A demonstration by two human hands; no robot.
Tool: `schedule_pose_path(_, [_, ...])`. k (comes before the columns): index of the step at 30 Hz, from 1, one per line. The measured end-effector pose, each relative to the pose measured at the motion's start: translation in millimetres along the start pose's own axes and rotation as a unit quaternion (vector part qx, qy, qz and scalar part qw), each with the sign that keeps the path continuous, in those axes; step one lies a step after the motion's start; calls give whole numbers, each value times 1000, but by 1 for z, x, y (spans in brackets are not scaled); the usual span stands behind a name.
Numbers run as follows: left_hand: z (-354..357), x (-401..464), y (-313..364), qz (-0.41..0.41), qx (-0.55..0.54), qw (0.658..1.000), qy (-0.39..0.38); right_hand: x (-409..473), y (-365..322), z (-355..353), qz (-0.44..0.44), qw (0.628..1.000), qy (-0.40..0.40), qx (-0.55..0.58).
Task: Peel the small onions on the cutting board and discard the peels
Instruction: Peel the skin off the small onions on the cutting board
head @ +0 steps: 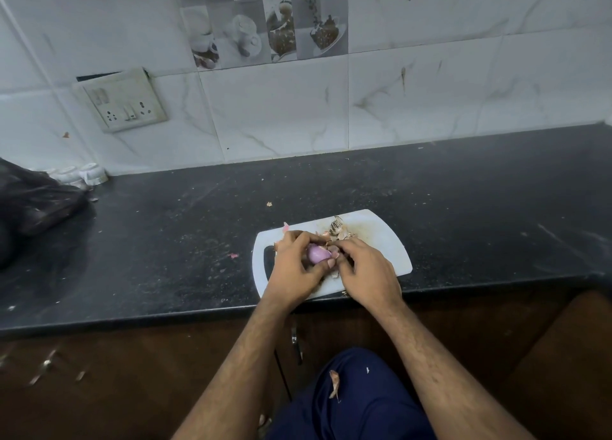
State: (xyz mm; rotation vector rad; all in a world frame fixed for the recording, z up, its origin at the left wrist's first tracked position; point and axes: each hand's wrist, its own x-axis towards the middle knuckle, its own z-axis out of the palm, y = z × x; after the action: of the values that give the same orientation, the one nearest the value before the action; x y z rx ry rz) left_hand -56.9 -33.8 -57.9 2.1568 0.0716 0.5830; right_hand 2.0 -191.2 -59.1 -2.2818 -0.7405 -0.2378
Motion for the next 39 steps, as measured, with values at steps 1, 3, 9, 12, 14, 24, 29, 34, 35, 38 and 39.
schedule_pose_path(1, [-1,0,1,-2,-2,1000,0,0,0,0,0,1000,-2,-1])
schedule_pose_path(3, [-3,-1,0,-5,-8,1000,1,0,-1,-1,5,1000,-9,5])
schedule_pose_path(9, [-3,-2,-1,-22,-31,999,1,2,1,-4,5,999,-13,36])
schedule_pose_path(12, [-2,-1,-5,-25,-32,999,-15,0,0,-3,5,999,-4,39])
schedule_pose_path(14, [-1,0,-6,-42,-46,997,-34,0,-1,-1,9,999,3,37])
schedule_pose_path(24, [1,3,-8,-67,-51,996,-40,-2,-10,1,51,998,33,22])
schedule_pose_path(29, [-1,1,-4,-72,-53,995,-42,6,-9,3,98,994,52,9])
schedule_pose_path(34, [-6,-1,-1,-56,-48,997,-38,7,-2,6,72,996,50,18])
schedule_pose_path(35, [-6,0,-2,-53,-51,997,-38,6,-1,5,59,997,49,21])
schedule_pose_path(38, [-5,0,-5,-45,-47,998,-26,2,0,1,21,1000,10,17])
schedule_pose_path(39, [-4,0,-6,-39,-44,998,-21,1,-2,0,11,1000,-4,11])
